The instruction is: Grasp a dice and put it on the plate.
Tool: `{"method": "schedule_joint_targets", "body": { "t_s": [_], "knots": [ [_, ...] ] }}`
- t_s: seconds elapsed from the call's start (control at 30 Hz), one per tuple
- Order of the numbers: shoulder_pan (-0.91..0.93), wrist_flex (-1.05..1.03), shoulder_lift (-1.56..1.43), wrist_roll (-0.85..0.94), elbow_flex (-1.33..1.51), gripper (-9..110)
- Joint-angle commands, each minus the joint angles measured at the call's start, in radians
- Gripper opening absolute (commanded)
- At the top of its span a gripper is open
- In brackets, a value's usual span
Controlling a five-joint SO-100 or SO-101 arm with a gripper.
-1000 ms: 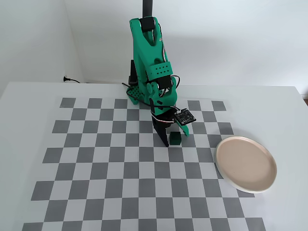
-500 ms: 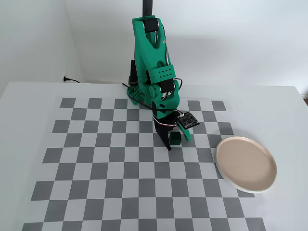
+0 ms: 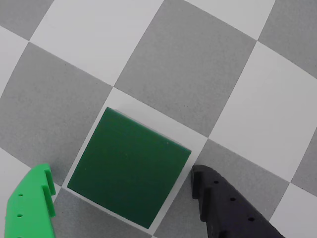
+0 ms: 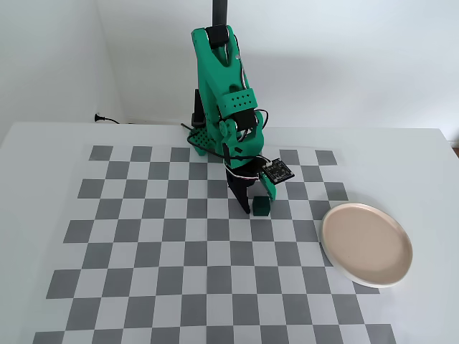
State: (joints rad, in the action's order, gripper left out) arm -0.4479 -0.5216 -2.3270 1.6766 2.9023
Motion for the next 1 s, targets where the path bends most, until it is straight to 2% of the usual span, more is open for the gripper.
{"method": "schedule_joint_targets", "body": {
  "t_s": [0.0,0.1,0.23,0.57,0.97],
  "knots": [
    [-0.002,-0.025,-0.028,-0.002,0.006,19],
    [0.0,-0.037,-0.041,-0.011,0.006,6],
    [-0.002,-0.044,-0.057,-0.021,0.006,-4],
    [-0.008,-0.069,-0.114,-0.034,-0.005,-4],
    [-0.061,-0.287,-0.222,-0.048,-0.255,-4]
  ]
}}
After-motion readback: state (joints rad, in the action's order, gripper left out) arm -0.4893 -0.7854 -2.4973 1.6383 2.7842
